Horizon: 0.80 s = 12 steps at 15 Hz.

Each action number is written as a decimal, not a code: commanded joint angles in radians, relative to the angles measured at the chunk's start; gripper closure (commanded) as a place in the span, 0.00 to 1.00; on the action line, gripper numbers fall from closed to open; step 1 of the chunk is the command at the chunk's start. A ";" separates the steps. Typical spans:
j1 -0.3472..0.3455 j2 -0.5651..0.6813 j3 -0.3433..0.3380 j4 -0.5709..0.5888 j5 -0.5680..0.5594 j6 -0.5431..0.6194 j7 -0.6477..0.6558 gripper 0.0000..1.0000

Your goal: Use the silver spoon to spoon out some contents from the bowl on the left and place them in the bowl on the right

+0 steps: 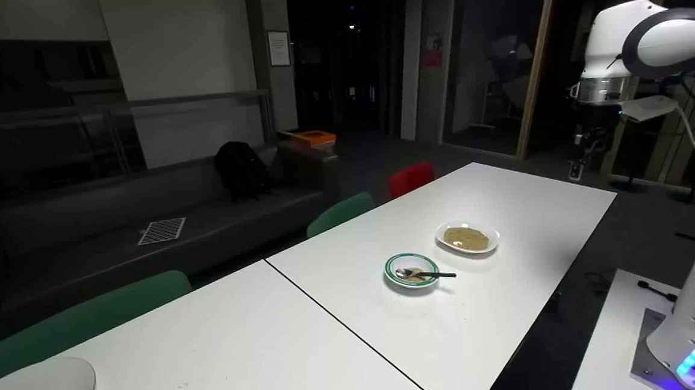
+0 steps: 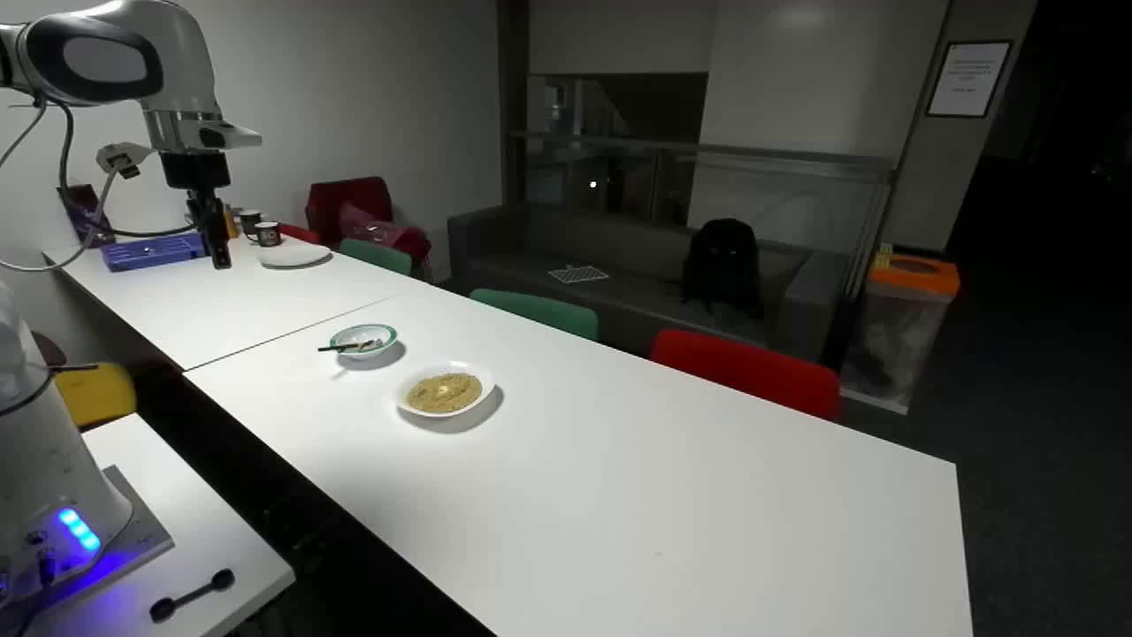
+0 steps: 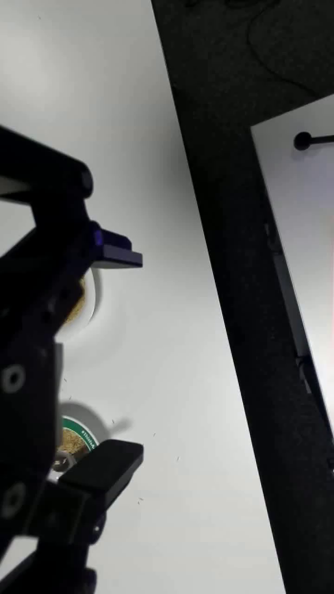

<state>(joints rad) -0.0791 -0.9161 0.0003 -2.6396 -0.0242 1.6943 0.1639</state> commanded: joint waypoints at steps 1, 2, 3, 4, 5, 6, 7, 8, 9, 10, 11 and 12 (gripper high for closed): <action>-0.005 0.001 0.003 0.002 0.002 -0.002 -0.003 0.00; 0.000 0.016 0.003 0.001 0.006 0.013 -0.005 0.00; 0.004 0.025 0.001 -0.001 0.008 0.021 -0.013 0.00; 0.008 0.042 -0.001 0.000 0.013 0.032 -0.018 0.00; 0.016 0.060 -0.003 -0.005 0.017 0.052 -0.027 0.00; 0.026 0.079 -0.006 -0.010 0.025 0.078 -0.039 0.00; 0.039 0.100 -0.008 -0.015 0.031 0.109 -0.056 0.00; 0.063 0.128 -0.015 -0.024 0.046 0.156 -0.094 0.00; 0.082 0.154 -0.016 -0.029 0.056 0.201 -0.129 0.00; 0.104 0.183 -0.017 -0.033 0.069 0.253 -0.170 0.00; 0.127 0.209 -0.018 -0.039 0.091 0.313 -0.202 0.00; 0.149 0.237 -0.016 -0.045 0.106 0.367 -0.235 0.00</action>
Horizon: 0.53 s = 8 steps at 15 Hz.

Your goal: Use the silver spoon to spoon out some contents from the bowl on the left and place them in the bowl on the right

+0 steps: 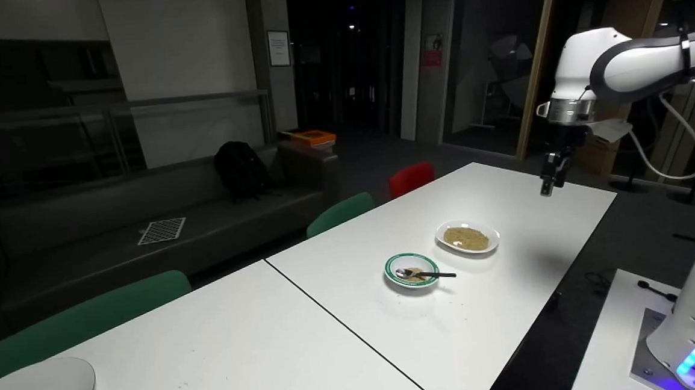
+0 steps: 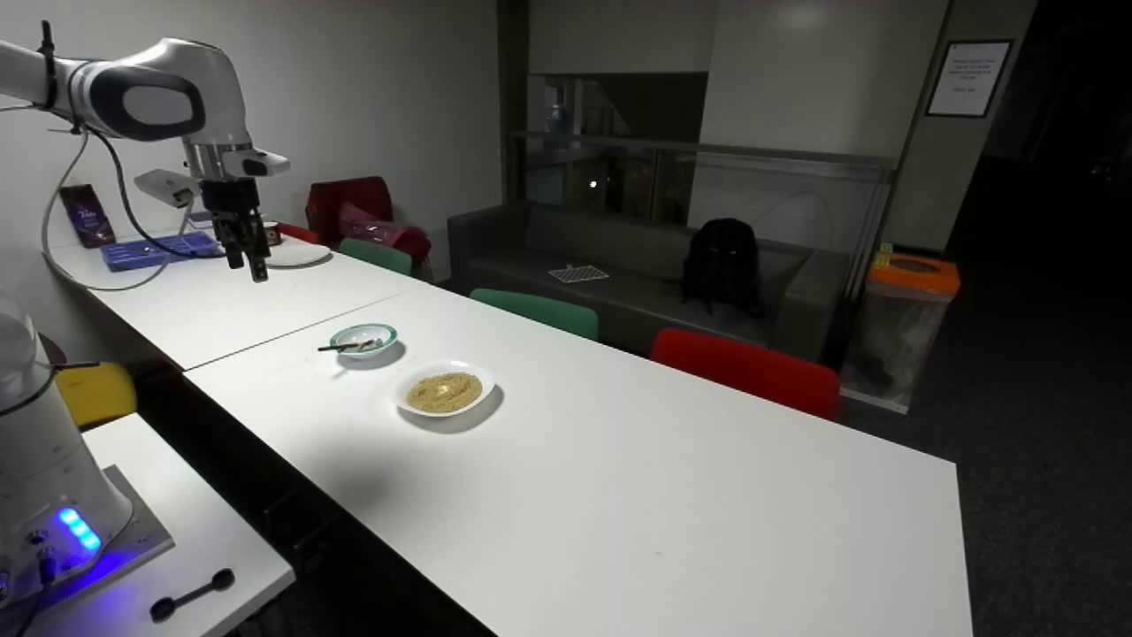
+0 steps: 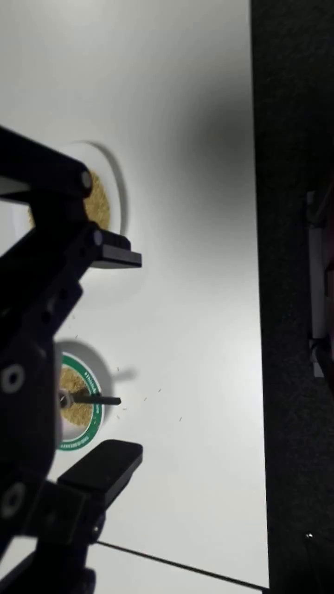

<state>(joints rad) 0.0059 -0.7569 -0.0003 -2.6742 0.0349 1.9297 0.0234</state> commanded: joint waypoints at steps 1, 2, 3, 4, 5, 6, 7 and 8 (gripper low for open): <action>0.087 0.109 -0.016 -0.013 0.065 0.176 -0.127 0.00; 0.112 0.149 -0.011 -0.011 0.079 0.218 -0.157 0.00; 0.135 0.189 -0.009 -0.004 0.092 0.250 -0.185 0.00; 0.153 0.228 -0.003 0.003 0.101 0.282 -0.207 0.00; 0.172 0.268 0.005 0.011 0.105 0.316 -0.225 0.00; 0.187 0.306 0.011 0.019 0.107 0.346 -0.237 0.00; 0.200 0.346 0.021 0.029 0.106 0.373 -0.241 0.00; 0.209 0.382 0.026 0.042 0.107 0.383 -0.242 0.00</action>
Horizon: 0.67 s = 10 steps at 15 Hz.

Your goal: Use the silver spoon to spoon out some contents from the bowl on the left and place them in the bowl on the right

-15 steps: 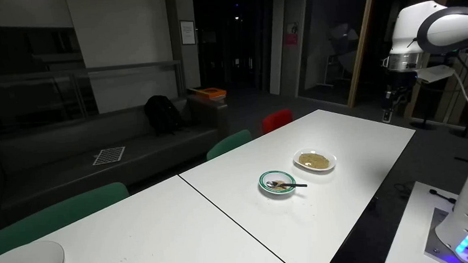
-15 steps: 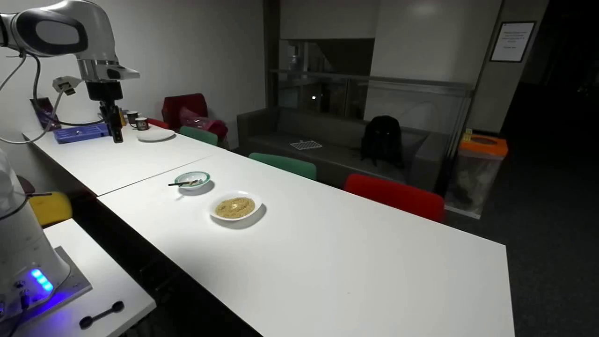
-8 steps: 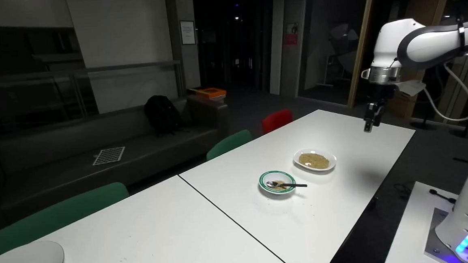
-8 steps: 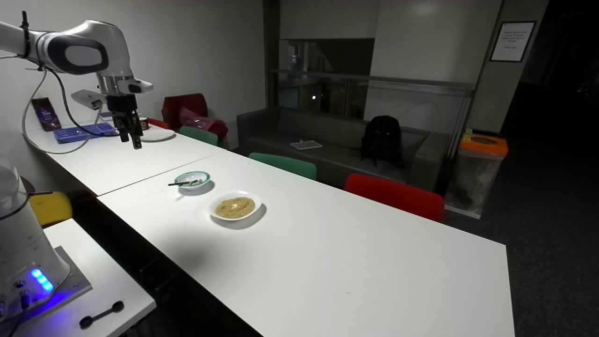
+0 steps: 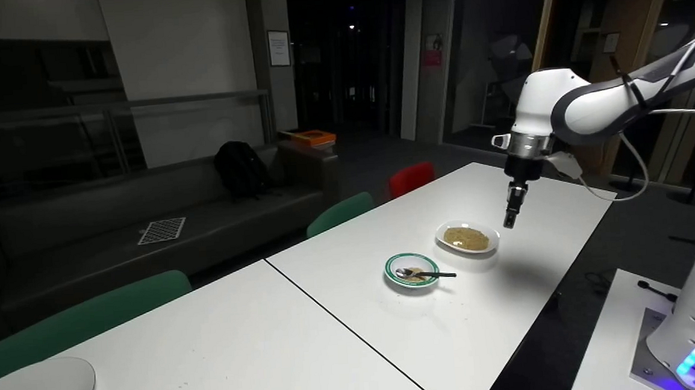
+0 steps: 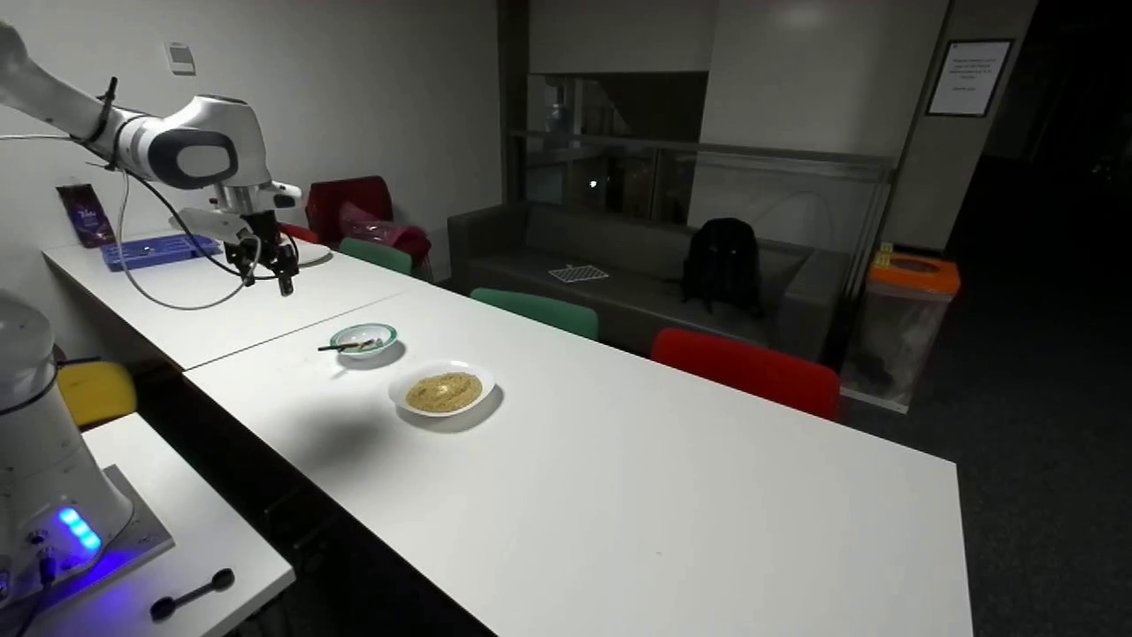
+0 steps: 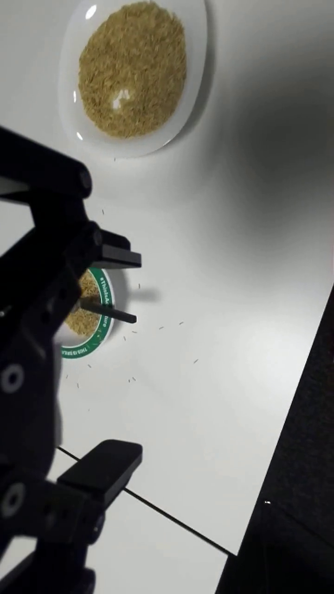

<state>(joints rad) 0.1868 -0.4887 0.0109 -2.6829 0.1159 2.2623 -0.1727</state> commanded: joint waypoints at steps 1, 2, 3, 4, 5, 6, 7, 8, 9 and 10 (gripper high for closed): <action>0.036 0.145 0.012 0.068 0.037 0.036 -0.047 0.00; 0.013 0.070 0.023 0.017 0.011 0.028 -0.009 0.00; 0.019 0.100 0.028 0.029 0.016 0.028 -0.010 0.00; 0.020 0.124 0.031 0.041 0.018 0.028 -0.010 0.00; 0.020 0.138 0.032 0.051 0.018 0.028 -0.011 0.00; 0.019 0.144 0.032 0.056 0.019 0.028 -0.012 0.00; 0.019 0.145 0.032 0.059 0.019 0.028 -0.013 0.00; 0.015 0.135 0.035 0.048 0.013 0.031 -0.002 0.00; 0.019 0.134 0.038 0.040 0.016 0.042 -0.004 0.00; 0.027 0.144 0.039 0.037 0.023 0.063 -0.023 0.00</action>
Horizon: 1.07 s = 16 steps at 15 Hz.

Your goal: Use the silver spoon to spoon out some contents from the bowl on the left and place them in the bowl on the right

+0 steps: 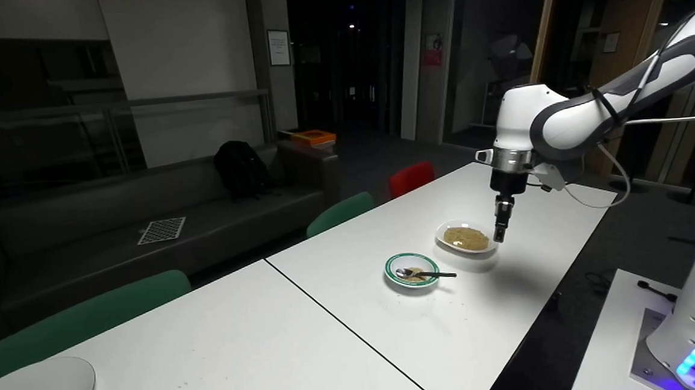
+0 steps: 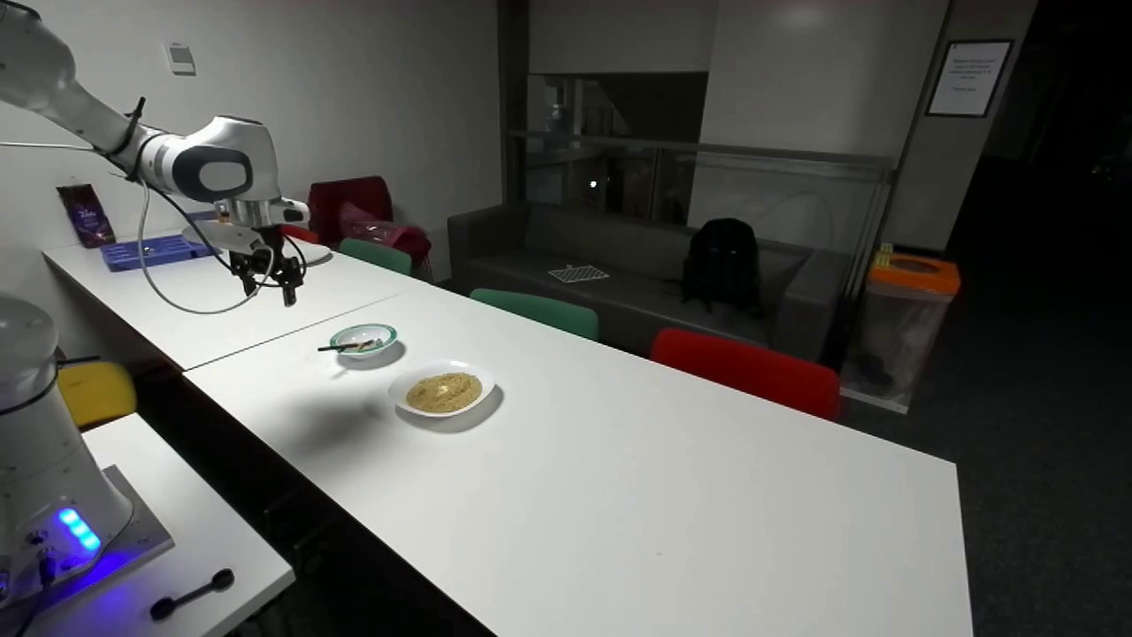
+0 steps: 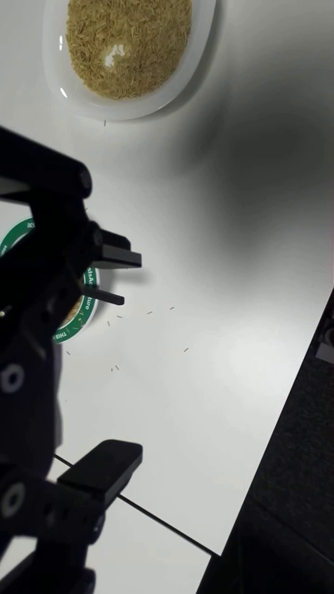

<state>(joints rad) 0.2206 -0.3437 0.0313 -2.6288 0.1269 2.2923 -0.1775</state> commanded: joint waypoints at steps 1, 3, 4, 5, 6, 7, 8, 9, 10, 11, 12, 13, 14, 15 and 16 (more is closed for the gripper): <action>-0.002 0.010 0.021 -0.019 0.017 0.057 -0.029 0.00; 0.016 0.042 0.019 -0.022 0.042 0.150 -0.079 0.00; 0.027 0.064 0.015 -0.022 0.056 0.204 -0.119 0.00; 0.037 0.082 0.011 -0.024 0.071 0.251 -0.151 0.00; 0.051 0.103 0.004 -0.021 0.092 0.289 -0.198 0.00; 0.060 0.129 0.000 -0.014 0.110 0.329 -0.242 0.00; 0.067 0.155 0.000 -0.006 0.128 0.365 -0.283 0.00; 0.076 0.180 0.000 0.000 0.149 0.396 -0.320 0.00; 0.079 0.208 0.006 0.010 0.158 0.418 -0.347 0.00; 0.077 0.243 0.012 0.024 0.159 0.427 -0.368 0.00; 0.073 0.276 0.016 0.039 0.160 0.429 -0.386 0.00; 0.061 0.320 0.021 0.063 0.153 0.425 -0.390 0.00; 0.044 0.358 0.031 0.087 0.129 0.424 -0.375 0.00; 0.032 0.393 0.039 0.113 0.123 0.419 -0.371 0.00; 0.019 0.430 0.047 0.143 0.110 0.415 -0.356 0.00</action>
<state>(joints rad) 0.2841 -0.0316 0.0490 -2.5790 0.2538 2.6944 -0.5206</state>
